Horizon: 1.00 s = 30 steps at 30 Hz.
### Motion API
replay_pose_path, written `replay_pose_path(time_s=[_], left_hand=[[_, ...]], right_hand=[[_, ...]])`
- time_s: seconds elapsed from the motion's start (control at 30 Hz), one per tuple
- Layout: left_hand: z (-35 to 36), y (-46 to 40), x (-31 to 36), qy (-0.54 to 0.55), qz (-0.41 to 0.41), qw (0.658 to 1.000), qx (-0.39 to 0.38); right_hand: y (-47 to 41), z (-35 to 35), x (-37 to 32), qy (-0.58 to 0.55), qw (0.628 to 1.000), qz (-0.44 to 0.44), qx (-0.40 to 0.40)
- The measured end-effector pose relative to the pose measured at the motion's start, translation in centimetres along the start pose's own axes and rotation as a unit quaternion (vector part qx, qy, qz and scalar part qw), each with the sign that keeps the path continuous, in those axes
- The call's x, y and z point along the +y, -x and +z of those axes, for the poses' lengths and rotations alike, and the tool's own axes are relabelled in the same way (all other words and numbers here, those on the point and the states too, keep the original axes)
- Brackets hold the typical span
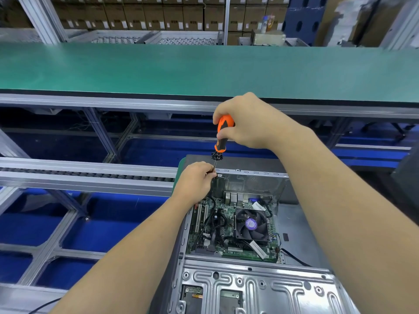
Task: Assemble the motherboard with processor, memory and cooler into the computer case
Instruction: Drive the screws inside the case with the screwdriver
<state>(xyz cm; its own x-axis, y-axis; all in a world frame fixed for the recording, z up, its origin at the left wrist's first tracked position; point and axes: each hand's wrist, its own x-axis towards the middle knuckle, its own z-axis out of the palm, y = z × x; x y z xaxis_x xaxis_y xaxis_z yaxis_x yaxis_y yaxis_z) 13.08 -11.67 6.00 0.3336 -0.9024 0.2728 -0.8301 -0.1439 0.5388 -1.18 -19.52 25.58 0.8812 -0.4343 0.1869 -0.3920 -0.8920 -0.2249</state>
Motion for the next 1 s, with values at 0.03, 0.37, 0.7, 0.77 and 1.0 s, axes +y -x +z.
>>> replay_pose_path(time_s=[0.03, 0.37, 0.7, 0.77, 1.0], left_hand=[[0.0, 0.0, 0.0, 0.001, 0.001, 1.000, 0.000], [0.0, 0.1, 0.1, 0.012, -0.004, 1.000, 0.004], [0.1, 0.1, 0.1, 0.023, -0.008, 1.000, 0.011], [0.1, 0.0, 0.1, 0.025, -0.015, 0.999, 0.016], [0.1, 0.0, 0.0, 0.033, -0.032, 0.999, 0.029]], right_hand=[[0.0, 0.0, 0.0, 0.002, 1.000, 0.000, 0.001], [0.0, 0.0, 0.0, 0.010, 1.000, 0.002, 0.004], [-0.5, -0.2, -0.8, 0.038, 0.999, 0.011, -0.021], [-0.8, 0.1, -1.2, 0.055, 0.998, 0.012, -0.028], [-1.5, -0.6, -1.4, 0.035, 0.999, -0.011, -0.001]])
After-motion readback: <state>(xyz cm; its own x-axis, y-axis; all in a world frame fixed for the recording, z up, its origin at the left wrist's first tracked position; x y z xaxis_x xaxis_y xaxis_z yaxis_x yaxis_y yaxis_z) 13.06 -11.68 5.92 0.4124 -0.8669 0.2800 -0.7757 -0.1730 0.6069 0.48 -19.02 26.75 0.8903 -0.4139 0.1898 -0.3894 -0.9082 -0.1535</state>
